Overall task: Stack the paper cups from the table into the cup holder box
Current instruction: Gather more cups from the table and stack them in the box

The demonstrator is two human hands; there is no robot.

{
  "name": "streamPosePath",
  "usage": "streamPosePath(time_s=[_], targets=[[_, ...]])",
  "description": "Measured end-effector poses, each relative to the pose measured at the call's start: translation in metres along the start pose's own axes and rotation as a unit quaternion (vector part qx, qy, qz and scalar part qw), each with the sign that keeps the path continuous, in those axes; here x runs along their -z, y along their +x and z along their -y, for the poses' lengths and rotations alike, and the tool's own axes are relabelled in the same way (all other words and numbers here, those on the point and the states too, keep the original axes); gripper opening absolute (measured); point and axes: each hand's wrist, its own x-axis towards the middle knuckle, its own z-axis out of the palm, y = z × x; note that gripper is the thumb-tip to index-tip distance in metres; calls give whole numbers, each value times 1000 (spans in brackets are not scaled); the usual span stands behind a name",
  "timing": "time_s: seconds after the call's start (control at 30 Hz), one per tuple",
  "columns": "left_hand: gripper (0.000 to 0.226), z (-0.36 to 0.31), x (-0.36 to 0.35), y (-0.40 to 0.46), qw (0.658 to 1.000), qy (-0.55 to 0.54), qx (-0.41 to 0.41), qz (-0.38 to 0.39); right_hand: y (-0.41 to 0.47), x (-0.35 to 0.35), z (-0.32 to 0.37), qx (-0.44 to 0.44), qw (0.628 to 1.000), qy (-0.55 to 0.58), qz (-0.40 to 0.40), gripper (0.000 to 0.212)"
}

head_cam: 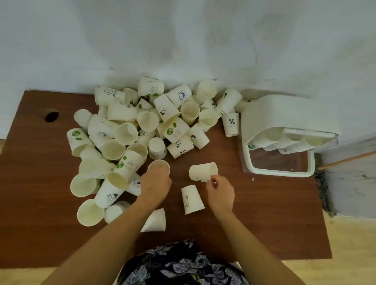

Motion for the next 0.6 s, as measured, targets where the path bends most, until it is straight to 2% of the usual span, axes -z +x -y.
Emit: streamPosePath(time_s=[0.1,0.33,0.6], targets=[[14,-11,8,-6,998,-17,-47,-47,-3,9,-17,-10,1000,22,-14,21],[12,-70,19,-27,978,-104,-158,-83,-6,37,-48,-3,998,56,-39,20],[18,-181,17,-22,953,-155,-239,-103,18,129,-78,67,975,93,-188,16]])
